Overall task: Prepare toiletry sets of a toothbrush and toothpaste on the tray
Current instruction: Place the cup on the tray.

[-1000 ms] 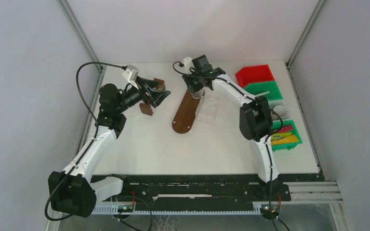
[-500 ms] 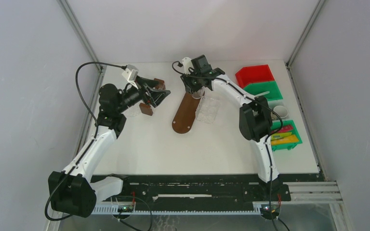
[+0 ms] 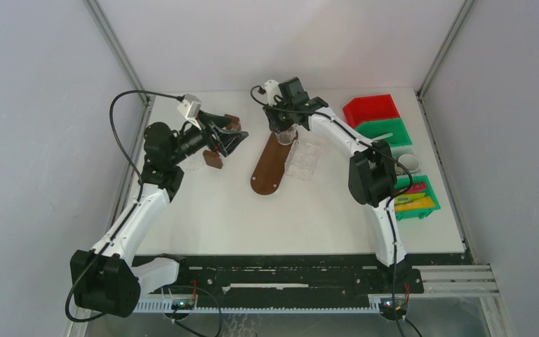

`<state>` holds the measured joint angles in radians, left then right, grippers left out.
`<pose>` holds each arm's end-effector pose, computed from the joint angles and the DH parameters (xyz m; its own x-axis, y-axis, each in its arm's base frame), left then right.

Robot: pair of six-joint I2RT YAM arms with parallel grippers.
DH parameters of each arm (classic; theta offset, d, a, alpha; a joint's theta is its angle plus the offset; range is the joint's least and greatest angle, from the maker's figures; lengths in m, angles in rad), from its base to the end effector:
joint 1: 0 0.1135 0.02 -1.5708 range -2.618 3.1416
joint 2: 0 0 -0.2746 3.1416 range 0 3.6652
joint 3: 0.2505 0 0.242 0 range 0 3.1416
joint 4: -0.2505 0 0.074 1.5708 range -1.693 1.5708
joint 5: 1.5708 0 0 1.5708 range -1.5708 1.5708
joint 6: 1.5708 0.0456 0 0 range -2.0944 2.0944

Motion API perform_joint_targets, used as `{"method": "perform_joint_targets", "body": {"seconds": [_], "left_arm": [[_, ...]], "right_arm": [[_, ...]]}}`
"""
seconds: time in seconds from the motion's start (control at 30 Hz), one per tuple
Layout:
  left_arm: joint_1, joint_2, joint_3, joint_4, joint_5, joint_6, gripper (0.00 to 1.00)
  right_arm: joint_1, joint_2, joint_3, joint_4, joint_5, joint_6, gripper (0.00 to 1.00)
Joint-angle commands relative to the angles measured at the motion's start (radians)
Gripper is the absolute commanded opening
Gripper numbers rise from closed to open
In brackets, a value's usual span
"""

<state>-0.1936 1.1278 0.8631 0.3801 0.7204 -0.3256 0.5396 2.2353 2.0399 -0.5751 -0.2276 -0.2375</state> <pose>0.2413 -0.0780 0.3706 -0.1449 -0.2166 -0.9655 0.7824 0.5722 -0.2458 0.4374 0.2739 0.2605 -0.4303 -0.5249 -0.7344 -0.7621 0.6473 -0.0161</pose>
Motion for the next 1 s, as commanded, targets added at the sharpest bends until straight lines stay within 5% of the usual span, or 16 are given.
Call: {"method": "perform_joint_targets", "body": {"seconds": [0.0, 0.33, 0.73, 0.97], "left_arm": [[0.007, -0.019, -0.023, 0.040, 0.022, -0.012, 0.89], [0.007, -0.014, -0.015, 0.040, 0.034, -0.023, 0.88], [0.004, -0.029, -0.015, 0.045, 0.045, -0.032, 0.88], [-0.001, -0.037, -0.023, 0.060, 0.053, -0.039, 0.89]], "right_arm": [[0.007, -0.035, 0.062, 0.036, -0.013, 0.013, 0.34], [0.009, -0.181, -0.052, 0.071, -0.038, 0.037, 0.51], [-0.005, -0.579, -0.461, 0.218, 0.018, 0.174, 0.53], [-0.113, -0.794, -0.671, 0.210, 0.116, 0.287, 0.54]]}}
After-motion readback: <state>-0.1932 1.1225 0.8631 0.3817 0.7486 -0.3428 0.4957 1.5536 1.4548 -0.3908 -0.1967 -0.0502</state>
